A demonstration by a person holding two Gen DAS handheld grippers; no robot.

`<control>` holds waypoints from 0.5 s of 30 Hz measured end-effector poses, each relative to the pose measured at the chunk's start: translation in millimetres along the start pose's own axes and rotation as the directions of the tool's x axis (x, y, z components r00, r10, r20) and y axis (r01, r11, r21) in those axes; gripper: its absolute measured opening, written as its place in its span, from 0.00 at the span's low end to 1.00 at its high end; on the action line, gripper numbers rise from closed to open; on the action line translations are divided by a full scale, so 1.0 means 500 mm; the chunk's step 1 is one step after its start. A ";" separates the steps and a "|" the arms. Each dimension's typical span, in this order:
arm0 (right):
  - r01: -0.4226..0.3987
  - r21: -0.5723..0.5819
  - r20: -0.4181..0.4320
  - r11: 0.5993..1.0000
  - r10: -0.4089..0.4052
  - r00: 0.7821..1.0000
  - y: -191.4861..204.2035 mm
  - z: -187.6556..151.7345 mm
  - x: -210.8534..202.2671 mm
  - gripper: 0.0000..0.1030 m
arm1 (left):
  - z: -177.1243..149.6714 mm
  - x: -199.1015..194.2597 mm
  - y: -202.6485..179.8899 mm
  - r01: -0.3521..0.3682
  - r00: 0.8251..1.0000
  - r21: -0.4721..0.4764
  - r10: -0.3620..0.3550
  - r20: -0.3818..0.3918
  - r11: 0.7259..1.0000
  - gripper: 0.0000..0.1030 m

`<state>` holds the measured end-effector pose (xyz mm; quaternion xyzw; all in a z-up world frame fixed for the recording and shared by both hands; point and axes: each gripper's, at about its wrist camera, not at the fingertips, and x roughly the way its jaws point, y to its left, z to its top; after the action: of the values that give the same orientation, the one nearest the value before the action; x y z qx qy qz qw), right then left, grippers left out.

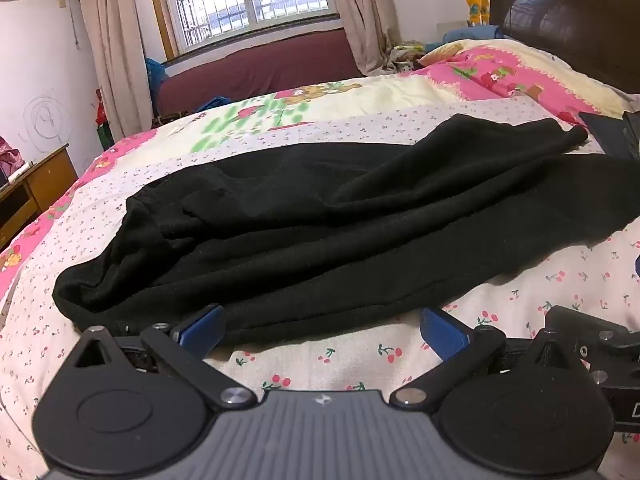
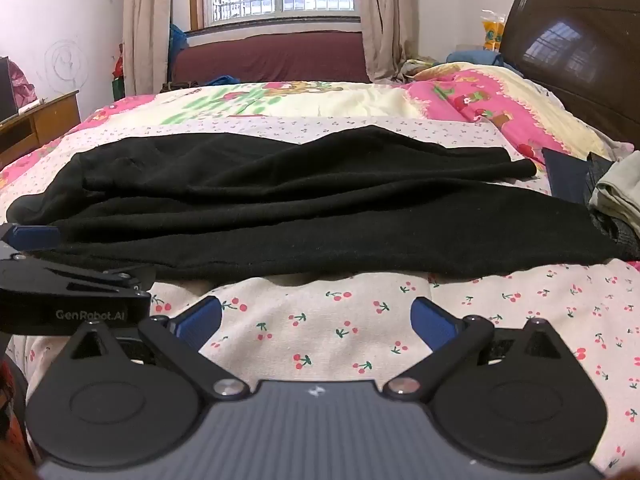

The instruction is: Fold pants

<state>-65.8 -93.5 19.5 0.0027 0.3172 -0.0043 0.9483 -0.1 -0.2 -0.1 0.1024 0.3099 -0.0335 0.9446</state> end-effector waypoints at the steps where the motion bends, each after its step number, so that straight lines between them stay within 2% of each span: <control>1: 0.001 0.000 0.000 1.000 -0.001 1.000 0.000 0.000 0.000 0.97 | 0.000 0.000 0.000 0.002 1.000 -0.001 -0.002 -0.002 1.000 1.00; 15: 0.001 -0.002 -0.002 1.000 -0.001 1.000 0.007 -0.005 0.005 0.97 | 0.001 0.012 0.000 0.012 1.000 0.004 -0.012 -0.028 1.000 1.00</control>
<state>-65.0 -90.1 15.9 0.0014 0.3183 -0.0045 0.9480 4.9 -0.1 -3.1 0.1030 0.3237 -0.0385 0.9397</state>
